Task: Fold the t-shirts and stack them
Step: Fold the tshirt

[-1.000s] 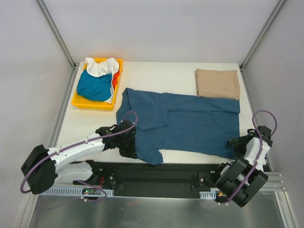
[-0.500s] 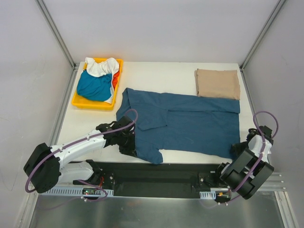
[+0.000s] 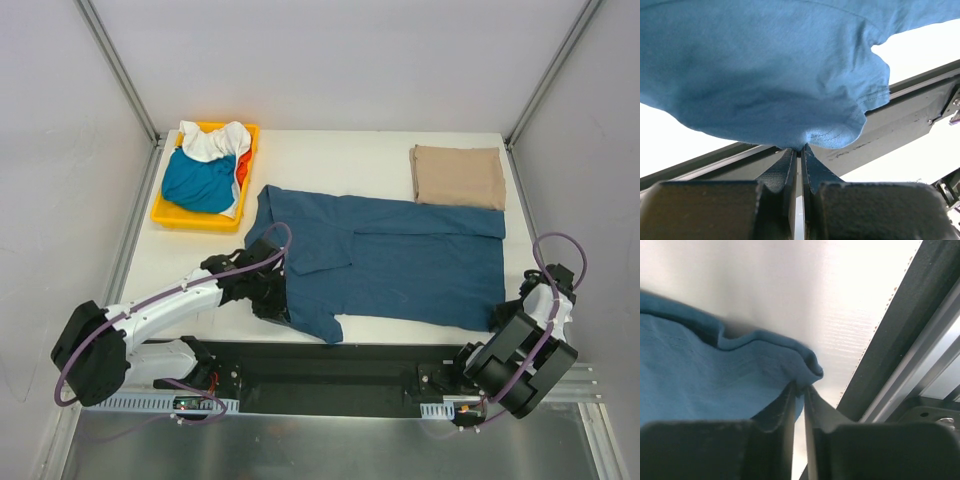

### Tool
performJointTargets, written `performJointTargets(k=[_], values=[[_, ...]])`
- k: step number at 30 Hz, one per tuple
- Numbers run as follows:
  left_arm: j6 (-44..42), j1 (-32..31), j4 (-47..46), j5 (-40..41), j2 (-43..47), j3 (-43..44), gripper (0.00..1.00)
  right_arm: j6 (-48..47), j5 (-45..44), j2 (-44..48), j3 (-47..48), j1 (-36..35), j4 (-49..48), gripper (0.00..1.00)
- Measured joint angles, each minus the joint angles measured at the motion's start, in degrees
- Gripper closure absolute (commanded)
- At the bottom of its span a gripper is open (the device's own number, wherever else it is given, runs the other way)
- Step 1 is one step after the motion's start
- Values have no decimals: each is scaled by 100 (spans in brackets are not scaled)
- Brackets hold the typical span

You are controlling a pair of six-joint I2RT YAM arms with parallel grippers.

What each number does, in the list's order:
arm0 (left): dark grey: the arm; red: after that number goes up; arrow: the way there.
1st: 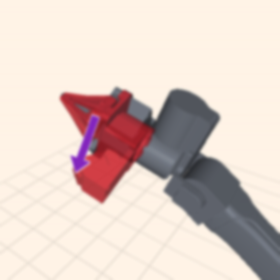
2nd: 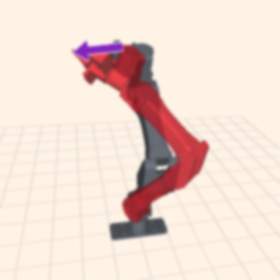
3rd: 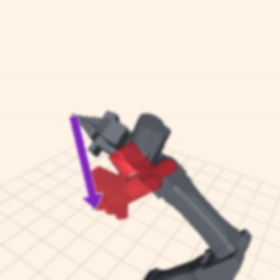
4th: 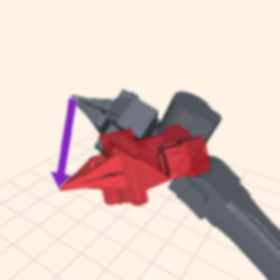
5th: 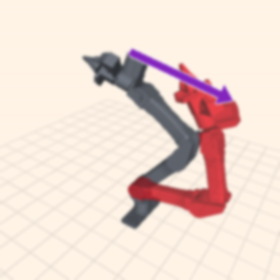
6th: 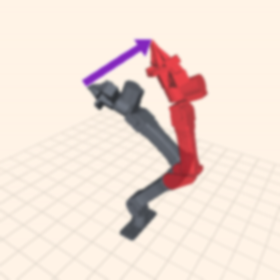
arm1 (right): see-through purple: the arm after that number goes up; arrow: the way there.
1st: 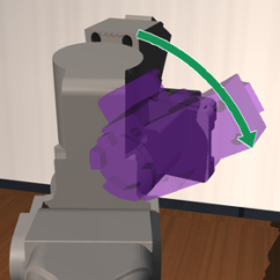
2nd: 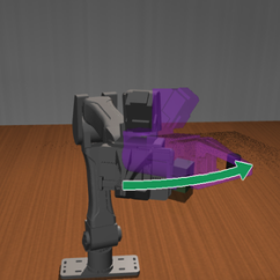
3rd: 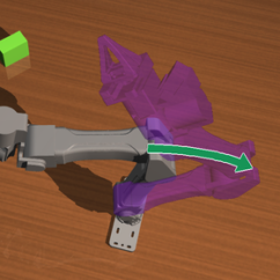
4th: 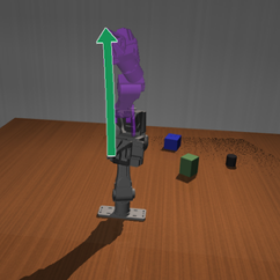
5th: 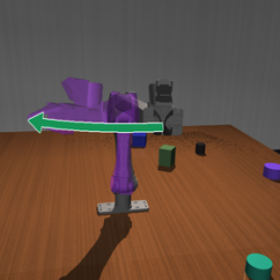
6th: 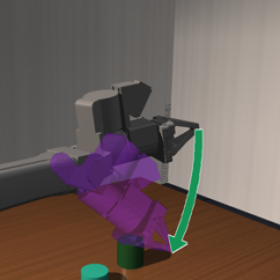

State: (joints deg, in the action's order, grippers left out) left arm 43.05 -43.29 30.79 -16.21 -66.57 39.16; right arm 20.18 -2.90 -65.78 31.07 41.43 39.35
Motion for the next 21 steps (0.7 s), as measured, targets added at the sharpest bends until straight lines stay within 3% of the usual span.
performJointTargets(k=[3,10,21], values=[[-61,66,20,7,-31,138,100,-101,28,-2,2,2,-9,99],[-262,140,-17,26,-109,767,100,-243,533,2,22,-116,-317,99],[-417,444,-35,28,-131,957,100,-452,1095,234,619,-363,-232,99]])
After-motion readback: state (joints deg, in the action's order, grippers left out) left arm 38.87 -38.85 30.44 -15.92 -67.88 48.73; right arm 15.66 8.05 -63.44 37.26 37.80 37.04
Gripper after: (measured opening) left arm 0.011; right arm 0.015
